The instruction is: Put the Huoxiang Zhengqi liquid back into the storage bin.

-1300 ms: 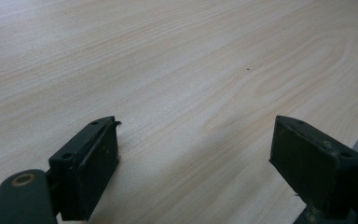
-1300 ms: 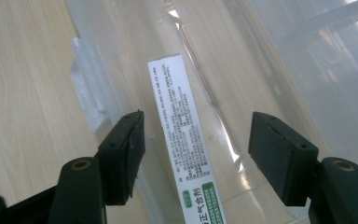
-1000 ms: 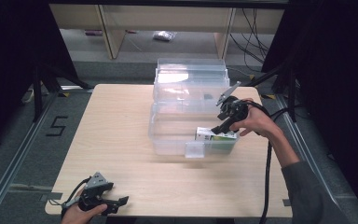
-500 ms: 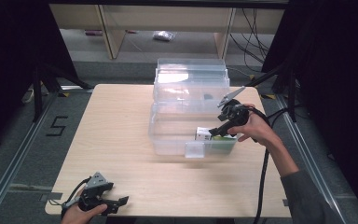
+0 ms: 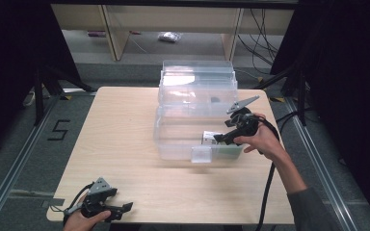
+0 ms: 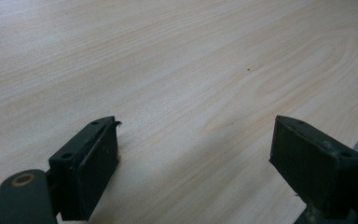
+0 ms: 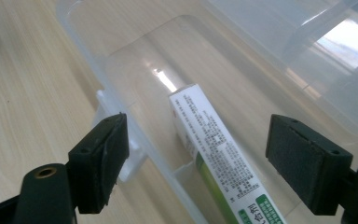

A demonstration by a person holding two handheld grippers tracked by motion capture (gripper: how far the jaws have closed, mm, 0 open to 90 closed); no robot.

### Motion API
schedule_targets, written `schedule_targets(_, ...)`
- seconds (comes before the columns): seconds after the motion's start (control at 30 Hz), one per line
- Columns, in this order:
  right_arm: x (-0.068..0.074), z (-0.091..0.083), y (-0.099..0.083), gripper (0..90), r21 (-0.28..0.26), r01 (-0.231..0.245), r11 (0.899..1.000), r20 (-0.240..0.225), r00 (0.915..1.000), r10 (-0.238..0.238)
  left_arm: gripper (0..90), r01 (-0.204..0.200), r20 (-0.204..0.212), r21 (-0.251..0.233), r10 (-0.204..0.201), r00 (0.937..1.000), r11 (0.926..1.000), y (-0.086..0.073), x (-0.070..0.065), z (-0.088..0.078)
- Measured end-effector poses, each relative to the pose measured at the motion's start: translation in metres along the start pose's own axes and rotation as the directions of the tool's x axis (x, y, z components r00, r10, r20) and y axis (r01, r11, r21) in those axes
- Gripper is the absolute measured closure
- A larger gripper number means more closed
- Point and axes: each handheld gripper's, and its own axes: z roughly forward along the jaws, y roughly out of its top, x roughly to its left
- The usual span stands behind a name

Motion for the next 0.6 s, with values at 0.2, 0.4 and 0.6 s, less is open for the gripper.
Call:
schedule_targets(0.2, 0.006, 0.000, -0.004, 21.9, 0.001, -0.002, 1.000, -0.019, 0.9998, 0.002, 14.8, -0.010, 0.002, 0.010, 0.010, 1.0000, 0.9999, 0.000, 0.001, -0.001)
schedule_targets(0.4, 0.013, 0.001, -0.006, 21.0, -0.001, -0.010, 1.000, -0.011, 0.9999, 0.010, 14.8, 0.006, 0.003, -0.006, -0.006, 1.0000, 1.0000, 0.000, -0.001, 0.000)
schedule_targets(0.6, 0.021, 0.002, -0.011, 19.9, -0.043, -0.007, 0.999, 0.008, 0.9999, 0.007, 14.8, 0.005, 0.003, -0.005, -0.005, 1.0000, 1.0000, 0.000, -0.001, 0.000)
